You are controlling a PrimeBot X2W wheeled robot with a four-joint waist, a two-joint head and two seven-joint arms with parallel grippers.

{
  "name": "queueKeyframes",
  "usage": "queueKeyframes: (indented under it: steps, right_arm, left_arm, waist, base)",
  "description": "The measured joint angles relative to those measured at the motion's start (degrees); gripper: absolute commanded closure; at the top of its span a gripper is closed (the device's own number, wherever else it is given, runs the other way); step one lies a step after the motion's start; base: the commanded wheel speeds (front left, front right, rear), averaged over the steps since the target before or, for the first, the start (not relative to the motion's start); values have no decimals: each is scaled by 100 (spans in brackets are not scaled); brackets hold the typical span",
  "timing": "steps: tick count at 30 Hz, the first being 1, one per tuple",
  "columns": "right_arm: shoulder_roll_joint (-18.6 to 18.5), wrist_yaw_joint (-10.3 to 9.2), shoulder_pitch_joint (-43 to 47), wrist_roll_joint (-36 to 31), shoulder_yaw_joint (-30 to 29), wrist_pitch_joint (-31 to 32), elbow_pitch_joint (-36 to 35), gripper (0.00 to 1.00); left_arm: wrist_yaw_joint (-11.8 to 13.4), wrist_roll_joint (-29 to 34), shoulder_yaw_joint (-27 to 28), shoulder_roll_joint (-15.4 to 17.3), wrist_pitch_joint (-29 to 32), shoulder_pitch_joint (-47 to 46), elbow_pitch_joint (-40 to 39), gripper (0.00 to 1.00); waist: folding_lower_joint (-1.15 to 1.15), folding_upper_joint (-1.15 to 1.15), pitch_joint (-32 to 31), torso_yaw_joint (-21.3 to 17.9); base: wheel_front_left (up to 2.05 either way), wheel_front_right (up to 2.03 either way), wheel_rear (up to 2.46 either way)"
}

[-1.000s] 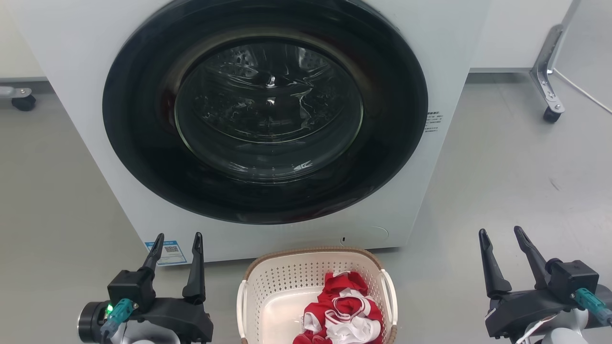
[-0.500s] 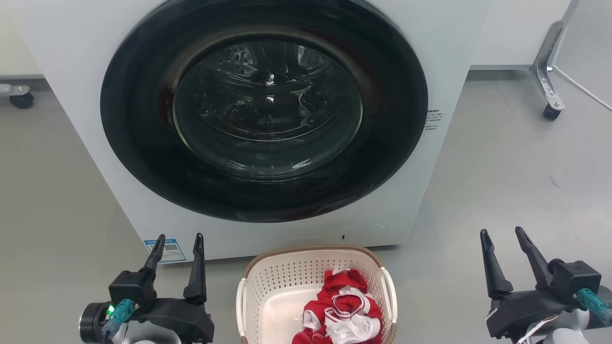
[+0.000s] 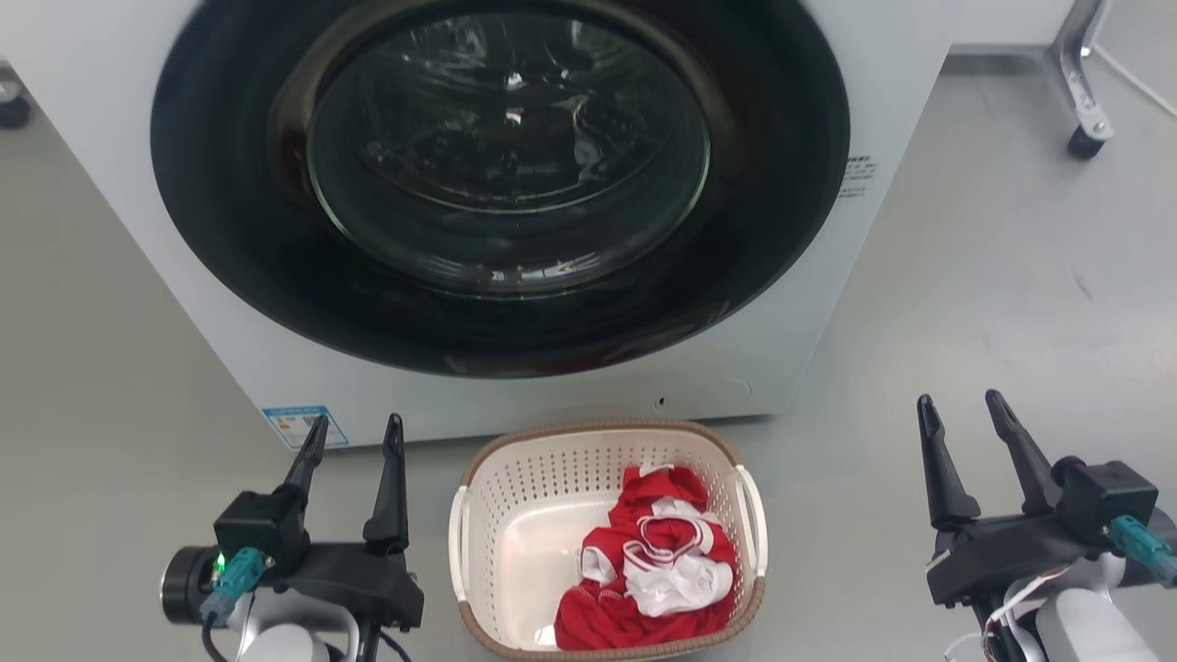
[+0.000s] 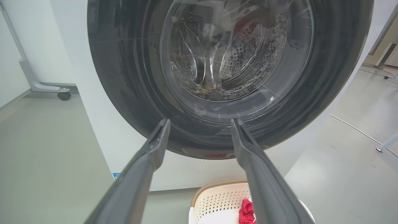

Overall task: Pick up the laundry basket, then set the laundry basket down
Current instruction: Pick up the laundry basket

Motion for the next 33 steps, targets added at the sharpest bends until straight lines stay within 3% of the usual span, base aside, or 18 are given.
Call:
queueKeyframes:
  steps: [19,33]
  right_arm:
    - [51,144,-1117,-57,30,-23,300,0]
    - [140,268,-2421,-181,308,-23,1054,0]
  left_arm:
    - [-60,40,-86,-152,242,-1110,236,0]
    - [-203,-3,-114,-197,882,-2366,1118,0]
  waist:
    - [0,0,1491,-14]
    - [1,1,2691,-54]
  base:
    - [0,0,0]
    - [0,0,0]
